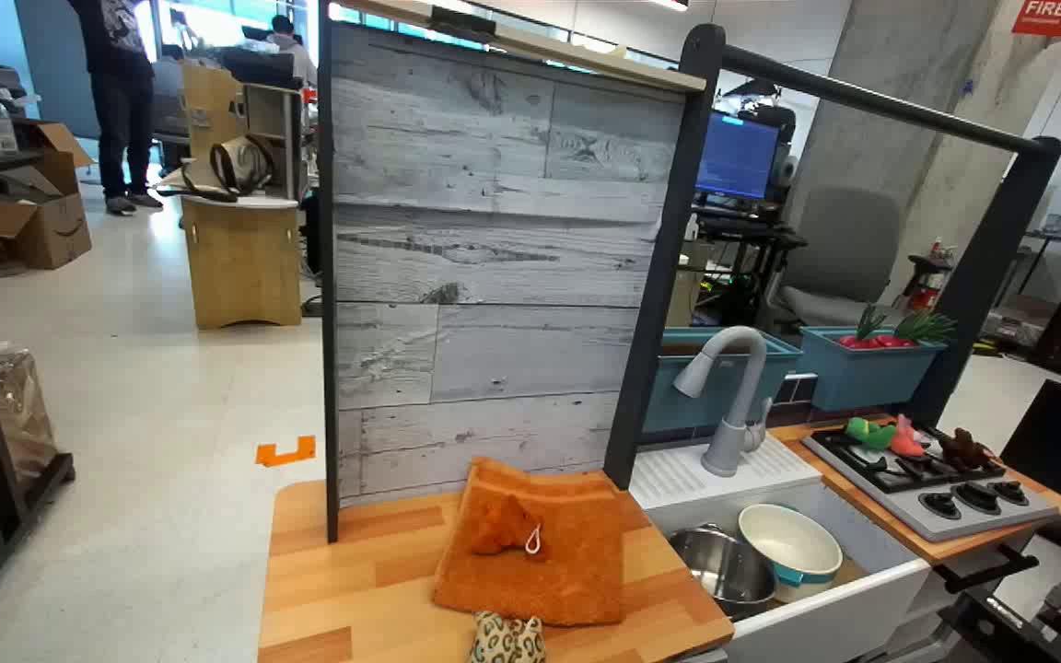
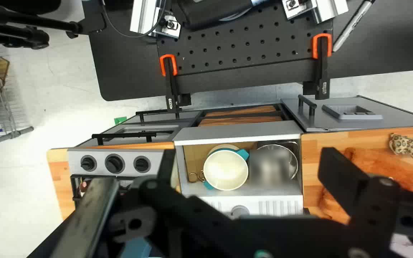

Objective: Put the plushies inside the pots in the sink, wipe the counter with the towel, and then remove the pink plushy from the pot and put it on the stove

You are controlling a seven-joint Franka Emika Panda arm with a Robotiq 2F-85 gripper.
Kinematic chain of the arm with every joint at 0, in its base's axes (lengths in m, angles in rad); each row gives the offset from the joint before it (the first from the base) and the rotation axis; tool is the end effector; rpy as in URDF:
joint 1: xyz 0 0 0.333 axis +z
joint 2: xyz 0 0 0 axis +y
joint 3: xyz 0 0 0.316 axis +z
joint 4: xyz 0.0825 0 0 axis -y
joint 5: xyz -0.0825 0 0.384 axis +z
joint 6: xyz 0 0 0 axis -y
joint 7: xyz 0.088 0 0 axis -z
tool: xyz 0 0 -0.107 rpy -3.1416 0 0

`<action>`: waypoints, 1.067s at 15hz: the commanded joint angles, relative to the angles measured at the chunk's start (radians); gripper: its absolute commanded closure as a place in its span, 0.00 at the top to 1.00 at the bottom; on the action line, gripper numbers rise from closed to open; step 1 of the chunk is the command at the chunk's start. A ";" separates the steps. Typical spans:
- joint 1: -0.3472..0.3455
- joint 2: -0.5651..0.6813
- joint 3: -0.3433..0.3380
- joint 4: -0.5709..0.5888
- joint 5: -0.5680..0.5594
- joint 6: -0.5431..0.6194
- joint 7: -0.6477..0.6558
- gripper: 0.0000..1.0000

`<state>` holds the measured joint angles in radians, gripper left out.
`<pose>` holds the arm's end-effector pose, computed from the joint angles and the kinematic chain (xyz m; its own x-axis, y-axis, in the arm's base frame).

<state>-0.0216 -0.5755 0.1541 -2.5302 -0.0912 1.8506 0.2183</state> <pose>0.3589 0.0423 0.4586 0.9931 -0.0914 -0.0732 -0.0763 -0.9793 0.1875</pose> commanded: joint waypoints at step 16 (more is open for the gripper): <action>-0.096 0.360 -0.011 0.008 -0.080 0.501 0.282 1.00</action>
<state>-0.0524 -0.3907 0.1443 -2.5557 -0.0991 2.1825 0.3656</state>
